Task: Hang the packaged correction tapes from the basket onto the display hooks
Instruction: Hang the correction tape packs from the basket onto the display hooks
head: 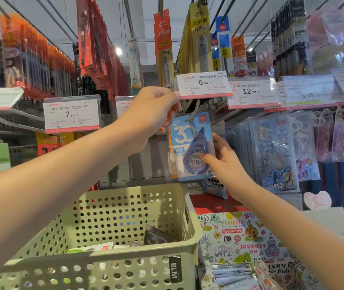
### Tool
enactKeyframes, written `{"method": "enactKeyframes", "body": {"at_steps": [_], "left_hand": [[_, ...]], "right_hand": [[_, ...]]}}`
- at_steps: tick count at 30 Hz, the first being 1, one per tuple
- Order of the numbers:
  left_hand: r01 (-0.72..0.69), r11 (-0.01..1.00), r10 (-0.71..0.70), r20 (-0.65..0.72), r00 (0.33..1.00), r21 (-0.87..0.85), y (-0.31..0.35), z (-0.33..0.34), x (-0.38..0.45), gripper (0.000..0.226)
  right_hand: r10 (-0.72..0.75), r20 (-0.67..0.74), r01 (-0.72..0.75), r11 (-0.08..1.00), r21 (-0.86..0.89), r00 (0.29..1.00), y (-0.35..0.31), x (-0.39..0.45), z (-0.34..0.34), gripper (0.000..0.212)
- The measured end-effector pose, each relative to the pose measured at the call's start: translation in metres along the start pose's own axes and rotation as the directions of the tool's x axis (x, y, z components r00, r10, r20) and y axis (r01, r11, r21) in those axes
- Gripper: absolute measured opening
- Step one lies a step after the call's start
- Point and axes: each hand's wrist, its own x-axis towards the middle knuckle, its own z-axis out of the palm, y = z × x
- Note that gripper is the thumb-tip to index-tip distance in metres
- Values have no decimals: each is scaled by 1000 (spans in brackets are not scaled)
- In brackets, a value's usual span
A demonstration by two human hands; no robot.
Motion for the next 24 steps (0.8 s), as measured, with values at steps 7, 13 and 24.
{"method": "enactKeyframes", "body": {"at_steps": [7,13,24], "left_hand": [[77,995,-82,92,992,56,-8,-3,-9,23],[137,960,-174,133,976,246,-26,-16,-28,22],[626,724,-662,38,748,288,-103,-31,-45,12]], "right_hand": [[-121,-151,73,954,-290,981,-23,-3,2,58],[-241,121,266,924,-276,963,-52,-19,18,31],[108,687,386,760,-523,719,-57,-27,56,8]]}}
